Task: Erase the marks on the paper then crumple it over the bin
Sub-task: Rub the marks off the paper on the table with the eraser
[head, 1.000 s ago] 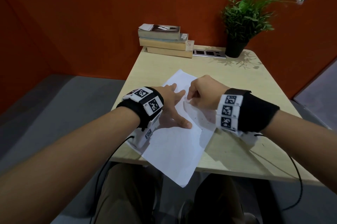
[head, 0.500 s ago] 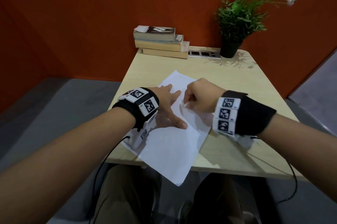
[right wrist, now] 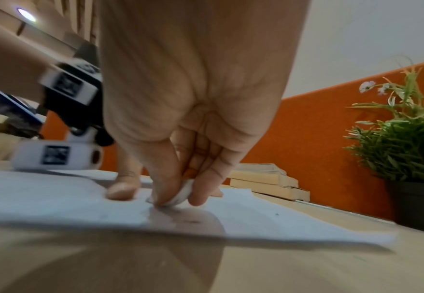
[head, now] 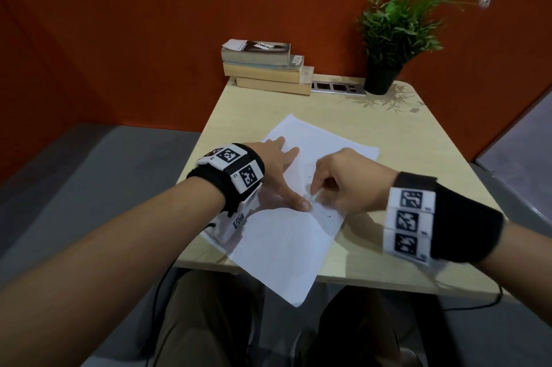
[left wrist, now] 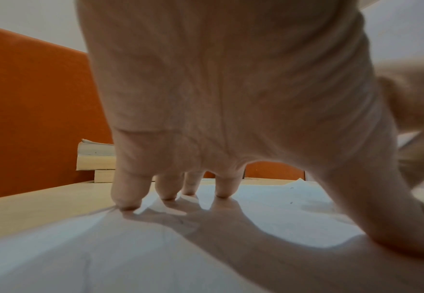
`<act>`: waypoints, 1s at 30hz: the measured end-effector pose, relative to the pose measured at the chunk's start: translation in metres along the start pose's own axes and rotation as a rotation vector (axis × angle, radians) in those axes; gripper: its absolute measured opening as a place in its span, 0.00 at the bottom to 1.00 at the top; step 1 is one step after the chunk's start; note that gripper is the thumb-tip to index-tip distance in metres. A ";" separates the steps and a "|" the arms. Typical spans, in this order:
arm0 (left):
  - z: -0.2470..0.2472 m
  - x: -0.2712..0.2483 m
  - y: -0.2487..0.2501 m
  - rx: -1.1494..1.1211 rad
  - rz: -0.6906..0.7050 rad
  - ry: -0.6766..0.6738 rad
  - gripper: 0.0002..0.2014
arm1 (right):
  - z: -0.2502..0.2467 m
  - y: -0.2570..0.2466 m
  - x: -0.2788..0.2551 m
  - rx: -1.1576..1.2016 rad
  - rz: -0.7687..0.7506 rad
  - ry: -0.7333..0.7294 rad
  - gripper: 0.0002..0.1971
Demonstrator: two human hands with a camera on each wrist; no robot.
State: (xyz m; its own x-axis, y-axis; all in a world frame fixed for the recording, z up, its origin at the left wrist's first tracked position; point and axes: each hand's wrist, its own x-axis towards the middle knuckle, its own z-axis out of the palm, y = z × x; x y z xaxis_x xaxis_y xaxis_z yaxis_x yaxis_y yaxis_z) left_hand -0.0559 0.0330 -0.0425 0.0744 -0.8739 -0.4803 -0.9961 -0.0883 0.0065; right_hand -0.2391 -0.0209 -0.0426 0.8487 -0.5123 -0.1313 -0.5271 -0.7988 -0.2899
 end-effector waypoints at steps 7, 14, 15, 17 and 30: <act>0.000 0.002 -0.001 0.012 -0.004 0.000 0.68 | -0.012 0.004 0.051 -0.015 0.116 0.143 0.03; 0.001 -0.002 0.002 0.026 -0.001 0.012 0.65 | 0.002 0.007 0.004 -0.006 0.038 0.018 0.07; 0.001 -0.002 0.002 0.025 0.000 0.012 0.65 | 0.001 0.007 0.002 -0.010 0.030 -0.005 0.07; 0.000 -0.002 0.002 0.023 -0.002 0.011 0.65 | -0.003 0.007 0.009 -0.008 0.043 0.002 0.07; 0.001 0.001 0.000 0.028 -0.014 -0.012 0.66 | 0.001 0.004 0.027 0.013 0.111 0.123 0.06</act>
State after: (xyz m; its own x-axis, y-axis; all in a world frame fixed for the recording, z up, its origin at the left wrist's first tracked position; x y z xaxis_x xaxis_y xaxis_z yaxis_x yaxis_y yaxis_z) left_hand -0.0564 0.0326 -0.0436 0.0876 -0.8670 -0.4906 -0.9959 -0.0869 -0.0243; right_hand -0.2181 -0.0373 -0.0483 0.7730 -0.6326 -0.0468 -0.6162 -0.7313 -0.2926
